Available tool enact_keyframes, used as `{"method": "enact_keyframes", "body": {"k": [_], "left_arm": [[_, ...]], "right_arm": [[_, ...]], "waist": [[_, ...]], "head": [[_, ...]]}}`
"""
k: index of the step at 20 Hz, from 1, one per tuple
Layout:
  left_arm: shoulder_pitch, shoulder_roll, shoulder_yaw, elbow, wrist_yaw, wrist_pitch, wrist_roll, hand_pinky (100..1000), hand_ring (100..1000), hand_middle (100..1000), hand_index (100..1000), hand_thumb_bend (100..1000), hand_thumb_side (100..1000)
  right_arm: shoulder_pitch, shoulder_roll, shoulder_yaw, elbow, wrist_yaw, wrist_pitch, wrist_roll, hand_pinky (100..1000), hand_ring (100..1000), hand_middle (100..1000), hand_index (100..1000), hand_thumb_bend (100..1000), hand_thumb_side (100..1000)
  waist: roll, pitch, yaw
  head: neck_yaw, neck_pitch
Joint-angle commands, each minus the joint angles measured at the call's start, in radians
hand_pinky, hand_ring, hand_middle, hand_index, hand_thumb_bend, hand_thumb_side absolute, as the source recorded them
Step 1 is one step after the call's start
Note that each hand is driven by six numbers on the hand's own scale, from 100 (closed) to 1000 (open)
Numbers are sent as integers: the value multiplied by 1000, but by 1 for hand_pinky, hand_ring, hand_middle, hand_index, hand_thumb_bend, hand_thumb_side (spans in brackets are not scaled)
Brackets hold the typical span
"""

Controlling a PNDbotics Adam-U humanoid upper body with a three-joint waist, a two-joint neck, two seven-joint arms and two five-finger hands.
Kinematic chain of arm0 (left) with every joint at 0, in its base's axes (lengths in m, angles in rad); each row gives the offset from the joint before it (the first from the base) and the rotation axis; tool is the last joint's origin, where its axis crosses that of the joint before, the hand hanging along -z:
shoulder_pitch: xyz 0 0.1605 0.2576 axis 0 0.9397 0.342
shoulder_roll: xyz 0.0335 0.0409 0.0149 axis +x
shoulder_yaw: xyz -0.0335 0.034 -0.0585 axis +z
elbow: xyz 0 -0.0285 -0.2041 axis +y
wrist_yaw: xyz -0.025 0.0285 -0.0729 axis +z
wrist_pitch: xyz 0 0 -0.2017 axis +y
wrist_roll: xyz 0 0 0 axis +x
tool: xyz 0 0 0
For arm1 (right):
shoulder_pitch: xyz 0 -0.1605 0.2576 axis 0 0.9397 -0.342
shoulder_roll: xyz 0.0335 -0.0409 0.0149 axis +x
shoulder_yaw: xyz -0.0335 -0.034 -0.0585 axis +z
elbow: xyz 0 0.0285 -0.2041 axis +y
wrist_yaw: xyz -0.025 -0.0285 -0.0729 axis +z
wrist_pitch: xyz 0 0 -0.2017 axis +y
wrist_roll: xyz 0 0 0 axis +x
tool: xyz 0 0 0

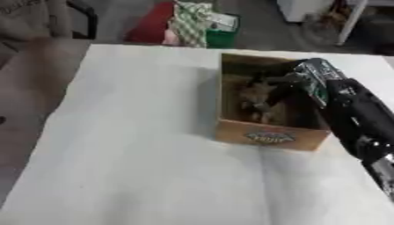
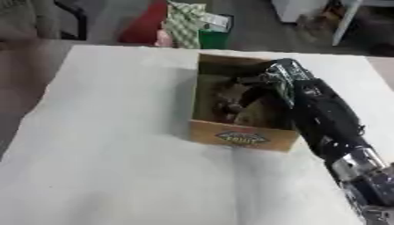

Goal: Pick up objects on the table and place them in the box.

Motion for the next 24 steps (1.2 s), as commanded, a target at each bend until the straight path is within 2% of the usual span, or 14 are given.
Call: {"method": "enact_keyframes", "body": {"k": [1, 6, 9, 18, 24], "left_arm": [[-8, 13, 10, -16, -6, 1, 0, 568, 718, 586, 640, 100, 750], [-7, 15, 11, -16, -8, 1, 0, 568, 719, 586, 640, 100, 750], [-6, 16, 11, -16, -8, 1, 1, 568, 719, 586, 640, 100, 751], [-5, 18, 13, -16, -10, 1, 2, 569, 721, 586, 641, 100, 749], [-4, 19, 14, -16, -10, 1, 3, 569, 722, 586, 641, 100, 749]], "right_arm": [[-11, -57, 0, -55, -50, -80, 121, 852, 936, 897, 948, 454, 886], [-6, -89, 4, -91, -88, -78, 166, 858, 938, 897, 945, 446, 810], [-1, -107, 6, -111, -99, -76, 180, 859, 941, 898, 944, 443, 731], [14, -134, -4, -147, -138, -52, 189, 857, 938, 893, 942, 445, 674], [29, -161, -25, -179, -190, -40, 178, 849, 930, 883, 938, 452, 605]], "waist": [[2, -15, -3], [0, -17, -6], [-2, -17, -9], [0, -19, -16], [0, -19, -20]], "head": [[5, 3], [7, 5], [10, 6], [14, 3], [17, 2]]}}
